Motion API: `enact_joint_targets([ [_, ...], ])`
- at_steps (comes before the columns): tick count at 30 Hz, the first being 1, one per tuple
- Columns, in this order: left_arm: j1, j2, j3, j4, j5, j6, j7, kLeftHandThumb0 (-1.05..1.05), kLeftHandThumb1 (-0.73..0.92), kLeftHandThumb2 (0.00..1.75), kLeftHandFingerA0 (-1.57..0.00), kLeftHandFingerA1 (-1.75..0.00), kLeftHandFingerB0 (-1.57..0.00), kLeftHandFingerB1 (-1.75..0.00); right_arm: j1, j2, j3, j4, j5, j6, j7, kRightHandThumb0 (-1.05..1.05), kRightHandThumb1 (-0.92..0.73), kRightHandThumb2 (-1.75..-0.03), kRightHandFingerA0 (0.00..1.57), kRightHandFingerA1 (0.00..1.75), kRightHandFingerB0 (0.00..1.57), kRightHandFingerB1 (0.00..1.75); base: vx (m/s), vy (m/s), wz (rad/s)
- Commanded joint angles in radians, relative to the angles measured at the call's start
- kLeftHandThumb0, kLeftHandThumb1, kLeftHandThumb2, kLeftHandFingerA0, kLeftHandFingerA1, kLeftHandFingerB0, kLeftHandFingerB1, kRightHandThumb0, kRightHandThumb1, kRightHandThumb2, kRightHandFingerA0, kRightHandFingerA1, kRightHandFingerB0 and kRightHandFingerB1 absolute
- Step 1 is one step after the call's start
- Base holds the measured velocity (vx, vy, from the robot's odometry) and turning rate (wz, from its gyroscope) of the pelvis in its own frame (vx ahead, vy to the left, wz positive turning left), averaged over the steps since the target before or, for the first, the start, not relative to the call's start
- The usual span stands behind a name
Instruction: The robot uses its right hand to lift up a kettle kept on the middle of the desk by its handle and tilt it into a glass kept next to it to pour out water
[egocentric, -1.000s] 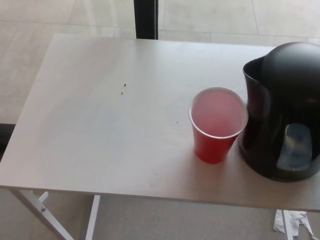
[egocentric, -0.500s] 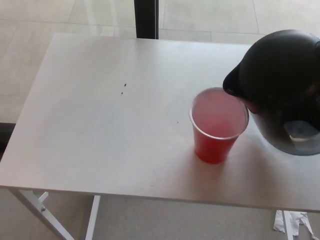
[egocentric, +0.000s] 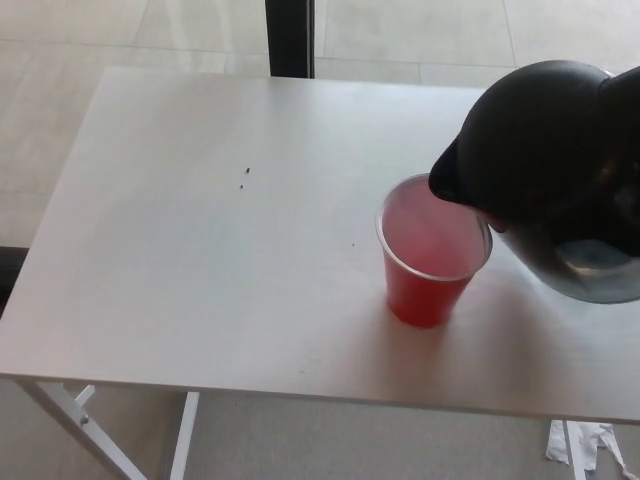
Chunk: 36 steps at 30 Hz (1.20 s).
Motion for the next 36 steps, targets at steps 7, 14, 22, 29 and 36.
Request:
enact_joint_targets([
  [7,-0.017,0.032,-0.001,-0.006,0.006,0.013,0.005,-1.05,0.33,1.21,-0.59,-0.58,-0.41,-0.84,-0.098,-0.09,0.101,-0.002,-0.109,-0.057,0.06,-0.11,-0.52,-1.11,0.89,1.75,0.8,1.5,0.0,0.0,0.0],
  [14,-0.03,0.042,0.001,0.003,0.004,0.005,-0.008,-1.05,0.47,0.93,-0.57,-0.6,-0.43,-0.83,-0.19,-0.141,0.164,0.013,-0.166,-0.088,0.097,-0.18,-0.59,-0.97,0.89,1.7,0.86,1.31,0.0,0.0,0.0],
  [22,-0.051,0.048,-0.001,0.004,0.007,0.014,0.001,-1.05,0.33,1.2,-0.59,-0.58,-0.42,-0.84,-0.246,-0.147,0.197,-0.002,-0.185,-0.068,0.142,-0.13,-0.55,-1.01,0.94,1.73,0.84,1.51,0.0,0.0,0.0],
  [29,-0.048,0.055,-0.009,-0.01,0.017,0.009,0.008,-1.05,0.35,1.22,-0.58,-0.58,-0.4,-0.84,-0.263,-0.174,0.248,-0.024,-0.226,-0.113,0.196,-0.2,-0.63,-0.86,0.88,1.75,0.7,1.56,0.0,0.0,0.0],
  [36,-0.053,0.057,0.0,-0.008,0.005,0.025,0.0,-1.05,0.34,1.21,-0.59,-0.59,-0.41,-0.84,-0.277,-0.167,0.281,-0.083,-0.246,-0.095,0.236,-0.17,-0.47,-1.02,1.16,1.39,1.02,1.31,0.0,0.0,0.0],
])
